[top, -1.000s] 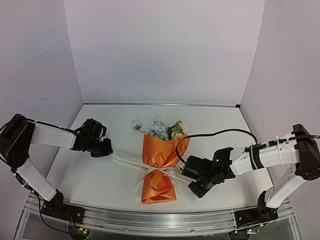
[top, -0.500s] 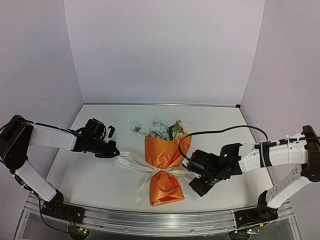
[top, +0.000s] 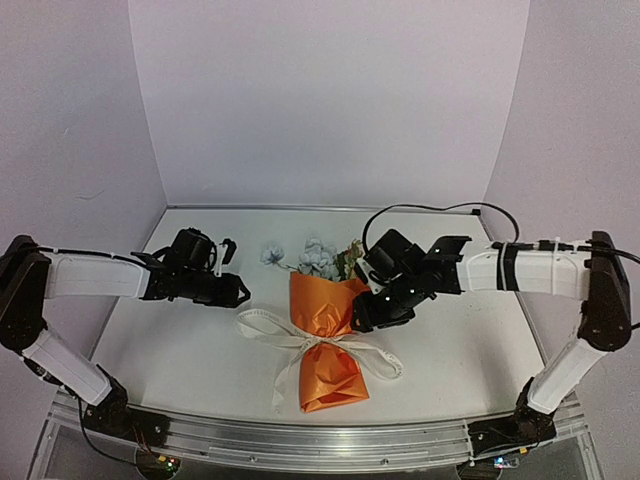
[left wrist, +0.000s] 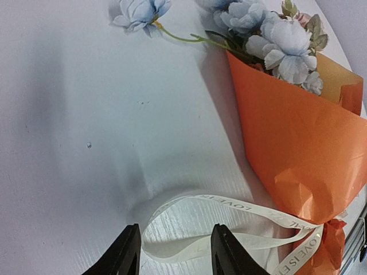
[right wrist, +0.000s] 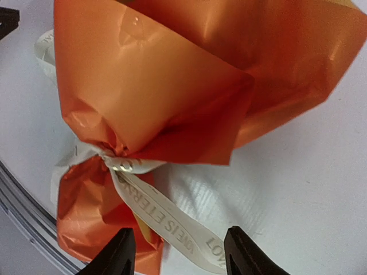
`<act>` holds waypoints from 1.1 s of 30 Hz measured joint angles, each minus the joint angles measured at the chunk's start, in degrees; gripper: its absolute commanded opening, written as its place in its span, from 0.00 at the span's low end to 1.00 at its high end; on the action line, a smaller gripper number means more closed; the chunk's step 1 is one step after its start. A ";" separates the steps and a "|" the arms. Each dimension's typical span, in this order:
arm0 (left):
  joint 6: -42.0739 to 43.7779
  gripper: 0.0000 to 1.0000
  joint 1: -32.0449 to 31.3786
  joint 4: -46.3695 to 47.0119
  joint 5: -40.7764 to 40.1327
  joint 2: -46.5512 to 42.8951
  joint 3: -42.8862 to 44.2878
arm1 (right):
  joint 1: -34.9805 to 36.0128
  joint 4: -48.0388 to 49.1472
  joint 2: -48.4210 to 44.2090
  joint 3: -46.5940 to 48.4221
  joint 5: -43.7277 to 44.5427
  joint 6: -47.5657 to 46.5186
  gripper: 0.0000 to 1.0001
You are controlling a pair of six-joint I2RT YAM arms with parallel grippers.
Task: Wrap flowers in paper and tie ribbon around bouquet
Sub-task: Tie the half-tied ribbon around the folded bouquet.
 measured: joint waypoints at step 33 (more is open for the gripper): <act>1.21 0.57 -15.44 0.53 -0.64 5.09 6.12 | 0.35 23.83 10.07 -6.79 -3.47 35.86 0.34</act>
